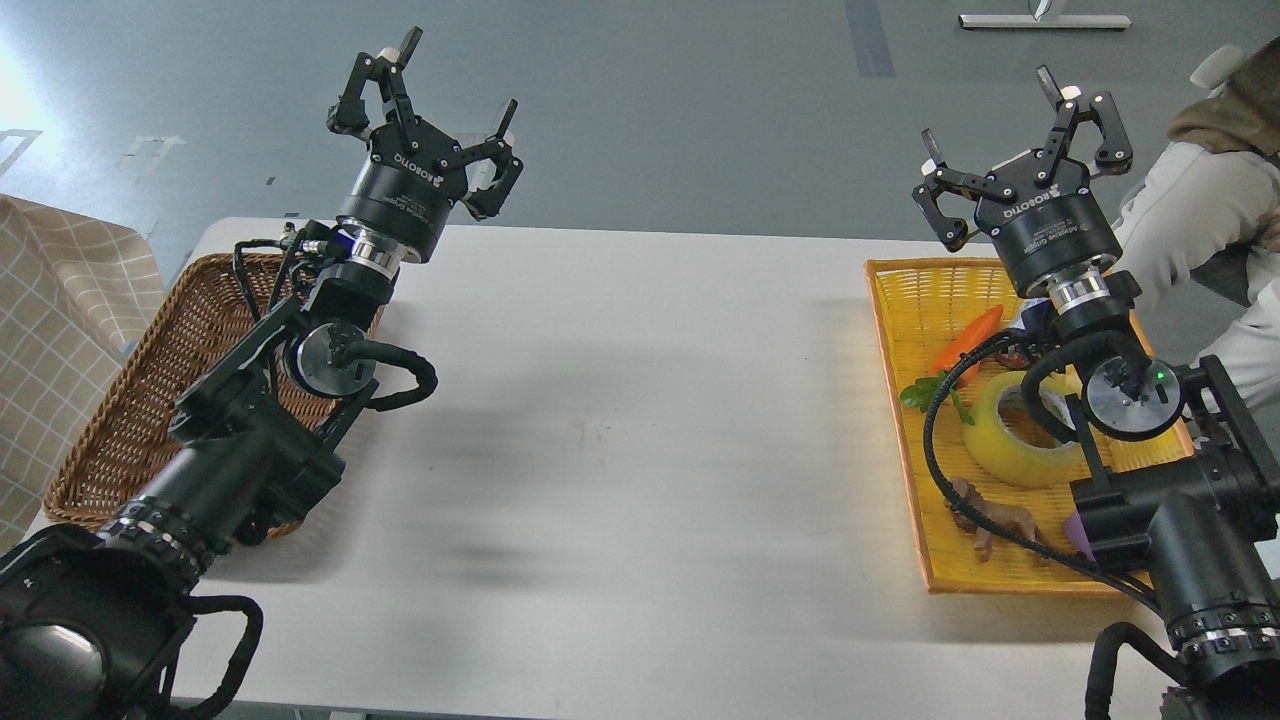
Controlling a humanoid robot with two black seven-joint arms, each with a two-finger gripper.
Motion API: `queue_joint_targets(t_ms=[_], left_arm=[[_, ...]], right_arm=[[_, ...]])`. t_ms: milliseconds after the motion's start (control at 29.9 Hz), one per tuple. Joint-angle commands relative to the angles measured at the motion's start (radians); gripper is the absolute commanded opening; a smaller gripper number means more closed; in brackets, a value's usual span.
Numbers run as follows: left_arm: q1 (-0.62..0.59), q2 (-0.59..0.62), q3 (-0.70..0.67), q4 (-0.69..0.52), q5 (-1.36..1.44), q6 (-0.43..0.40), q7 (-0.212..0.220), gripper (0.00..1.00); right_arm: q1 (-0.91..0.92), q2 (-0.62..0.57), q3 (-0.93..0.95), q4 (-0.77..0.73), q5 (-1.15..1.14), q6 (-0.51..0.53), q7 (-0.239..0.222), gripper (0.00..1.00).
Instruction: Place and transfer tape with both arms
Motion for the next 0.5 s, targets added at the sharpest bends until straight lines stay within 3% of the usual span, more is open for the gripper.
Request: queue_joint_targets(t_ms=[0,468], left_arm=[[0.001,0.0,0.001,0.0,0.0,0.0,-0.002,0.98],[0.001,-0.002,0.013,0.0,0.002,0.0,0.001,0.98]], right_arm=[[0.0,0.0,0.0,-0.001,-0.001,0.0,-0.001,1.0],[-0.002,0.0,-0.005,0.003,0.001,0.0,0.0,1.0]])
